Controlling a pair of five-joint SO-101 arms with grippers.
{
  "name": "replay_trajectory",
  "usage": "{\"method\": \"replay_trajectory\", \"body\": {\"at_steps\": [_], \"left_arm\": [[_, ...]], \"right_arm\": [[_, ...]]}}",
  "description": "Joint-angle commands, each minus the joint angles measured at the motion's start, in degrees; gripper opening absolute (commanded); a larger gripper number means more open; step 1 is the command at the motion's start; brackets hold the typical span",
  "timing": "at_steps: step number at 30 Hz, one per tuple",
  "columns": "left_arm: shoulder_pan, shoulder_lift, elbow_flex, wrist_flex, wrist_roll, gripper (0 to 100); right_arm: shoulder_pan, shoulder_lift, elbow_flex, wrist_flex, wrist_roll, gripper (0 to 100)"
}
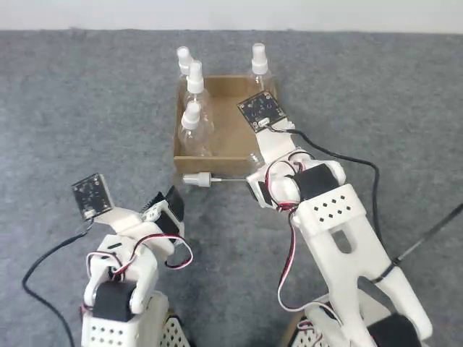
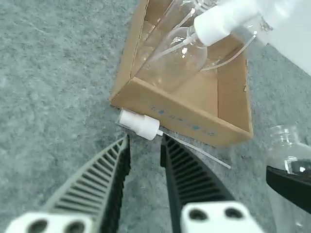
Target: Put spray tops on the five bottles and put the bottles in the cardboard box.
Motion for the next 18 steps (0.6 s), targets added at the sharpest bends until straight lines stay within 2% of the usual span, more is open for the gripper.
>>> {"method": "replay_trajectory", "body": {"at_steps": [1,8,18], "left_arm": [[0.35,-0.53,-3.74,0.26,-0.53,9],[3.69,-0.53,-3.91,2.11,-0.53,9],[3.96,-0.44,-3.91,2.11,-0.62,9]], "right_arm": [[0.84,-3.12,-0.79,0.75,-0.62,3.8],[0.84,-3.12,-0.79,0.75,-0.62,3.8],[0.84,-3.03,-0.79,0.75,-0.62,3.8]]}}
